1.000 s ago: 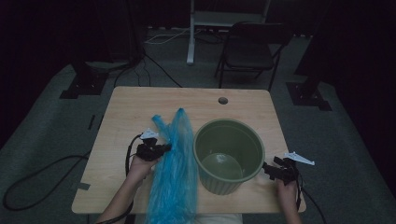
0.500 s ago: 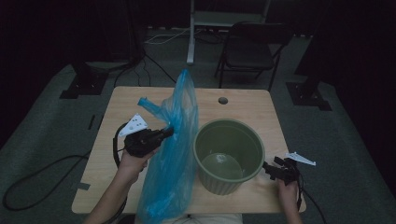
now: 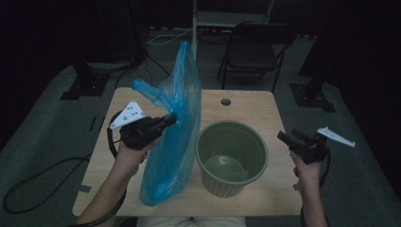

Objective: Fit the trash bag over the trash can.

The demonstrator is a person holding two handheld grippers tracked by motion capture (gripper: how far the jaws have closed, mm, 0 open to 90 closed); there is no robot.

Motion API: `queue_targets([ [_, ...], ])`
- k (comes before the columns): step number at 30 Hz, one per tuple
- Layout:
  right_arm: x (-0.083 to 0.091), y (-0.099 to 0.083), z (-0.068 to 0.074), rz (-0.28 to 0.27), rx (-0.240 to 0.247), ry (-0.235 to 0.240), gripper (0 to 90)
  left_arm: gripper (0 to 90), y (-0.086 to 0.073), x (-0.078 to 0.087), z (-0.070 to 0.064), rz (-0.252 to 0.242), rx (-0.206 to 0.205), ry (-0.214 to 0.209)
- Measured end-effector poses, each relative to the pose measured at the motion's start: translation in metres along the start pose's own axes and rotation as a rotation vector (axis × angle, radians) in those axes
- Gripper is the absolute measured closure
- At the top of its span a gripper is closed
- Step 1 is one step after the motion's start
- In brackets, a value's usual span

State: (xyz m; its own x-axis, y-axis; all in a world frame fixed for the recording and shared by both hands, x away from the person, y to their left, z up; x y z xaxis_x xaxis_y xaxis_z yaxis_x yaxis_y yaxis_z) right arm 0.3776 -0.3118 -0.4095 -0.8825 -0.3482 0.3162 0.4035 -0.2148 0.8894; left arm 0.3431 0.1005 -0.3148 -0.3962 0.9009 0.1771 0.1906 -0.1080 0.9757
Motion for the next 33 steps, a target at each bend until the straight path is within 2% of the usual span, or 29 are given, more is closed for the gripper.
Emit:
queue_targets([
  [1,0.0,0.0,0.0,0.0,0.0,0.0,12.4,90.0,0.01,-0.006,-0.004,-0.007,-0.014,-0.021],
  [2,0.002,0.028,0.041,-0.016,0.039,0.126,12.4,90.0,0.014,-0.008,-0.005,-0.013,-0.019,-0.026],
  [3,0.002,0.035,0.058,-0.01,0.058,0.186,11.9,90.0,0.019,-0.01,-0.008,-0.019,-0.021,-0.046],
  [5,-0.001,0.045,0.092,0.012,0.09,0.279,11.9,90.0,0.029,-0.014,-0.014,-0.039,-0.025,-0.084],
  [6,-0.001,0.045,0.092,0.012,0.09,0.279,11.9,90.0,0.029,-0.014,-0.014,-0.039,-0.025,-0.084],
  [7,-0.003,0.047,0.109,0.028,0.113,0.337,11.9,90.0,0.038,-0.019,-0.021,-0.05,-0.036,-0.112],
  [8,-0.008,0.049,0.141,0.06,0.16,0.415,11.6,90.0,0.042,-0.021,-0.024,-0.052,-0.043,-0.122],
  [9,-0.009,0.049,0.152,0.073,0.173,0.444,11.2,90.0,0.046,-0.024,-0.028,-0.048,-0.055,-0.131],
  [10,-0.013,0.048,0.175,0.099,0.205,0.507,11.2,90.0,0.05,-0.026,-0.03,-0.048,-0.064,-0.13],
  [12,-0.013,0.048,0.175,0.099,0.205,0.507,11.2,90.0,0.054,-0.029,-0.033,-0.049,-0.075,-0.14],
  [13,-0.016,0.048,0.186,0.112,0.222,0.541,11.2,90.0,0.062,-0.036,-0.037,-0.046,-0.093,-0.145],
  [14,-0.02,0.047,0.207,0.125,0.235,0.595,11.2,90.0,0.065,-0.039,-0.038,-0.039,-0.092,-0.162],
  [17,-0.021,0.049,0.227,0.125,0.235,0.658,11.2,90.0,0.071,-0.05,-0.041,-0.044,-0.079,-0.197],
  [18,-0.021,0.049,0.227,0.125,0.235,0.658,11.2,90.0,0.071,-0.05,-0.041,-0.044,-0.079,-0.197],
  [19,-0.021,0.048,0.233,0.136,0.237,0.682,11.1,90.0,0.071,-0.058,-0.045,-0.04,-0.06,-0.234],
  [20,-0.024,0.047,0.244,0.143,0.248,0.703,11.2,90.0,0.071,-0.061,-0.047,-0.037,-0.062,-0.244],
  [21,-0.027,0.047,0.25,0.142,0.269,0.698,17.5,90.0,0.071,-0.063,-0.048,-0.034,-0.064,-0.248],
  [22,-0.028,0.047,0.252,0.144,0.282,0.696,28.3,90.0,0.069,-0.066,-0.05,-0.024,-0.064,-0.249],
  [24,-0.028,0.047,0.252,0.144,0.282,0.696,28.3,90.0,0.069,-0.069,-0.051,-0.023,-0.07,-0.25],
  [25,-0.033,0.046,0.254,0.146,0.343,0.689,72.4,85.1,0.066,-0.072,-0.051,-0.015,-0.082,-0.243],
  [26,-0.033,0.046,0.254,0.146,0.343,0.689,72.4,85.1,0.065,-0.072,-0.05,-0.018,-0.075,-0.24],
  [27,-0.035,0.046,0.253,0.144,0.354,0.67,83.3,81.7,0.063,-0.071,-0.048,-0.016,-0.069,-0.246],
  [28,-0.036,0.049,0.248,0.125,0.365,0.633,89.7,71.3,0.062,-0.07,-0.046,-0.017,-0.06,-0.235],
  [29,-0.036,0.049,0.248,0.125,0.365,0.633,89.7,71.3,0.06,-0.068,-0.045,-0.021,-0.047,-0.231],
  [30,-0.036,0.049,0.248,0.125,0.365,0.633,89.7,67.1,0.06,-0.068,-0.045,-0.021,-0.047,-0.231],
  [31,-0.037,0.056,0.238,0.096,0.371,0.588,89.9,60.1,0.054,-0.063,-0.042,-0.01,-0.022,-0.216],
  [33,-0.037,0.064,0.231,0.07,0.373,0.555,89.9,52.5,0.049,-0.058,-0.041,-0.006,-0.003,-0.2],
])
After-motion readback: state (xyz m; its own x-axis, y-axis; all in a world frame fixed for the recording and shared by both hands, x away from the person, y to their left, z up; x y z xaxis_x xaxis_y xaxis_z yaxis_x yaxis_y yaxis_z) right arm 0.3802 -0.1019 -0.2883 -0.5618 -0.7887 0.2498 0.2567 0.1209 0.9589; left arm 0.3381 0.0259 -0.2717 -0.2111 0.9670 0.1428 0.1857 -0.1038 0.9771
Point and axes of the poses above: each handheld gripper's, and its own axes: x roughly backward along the jaws, y roughly out of its top, z roughly to its left, the point moved 7 cm from there along -x, roughly forward along the jaws, and after that the axes turned 15 degrees about -y, right-handed, at the moved point
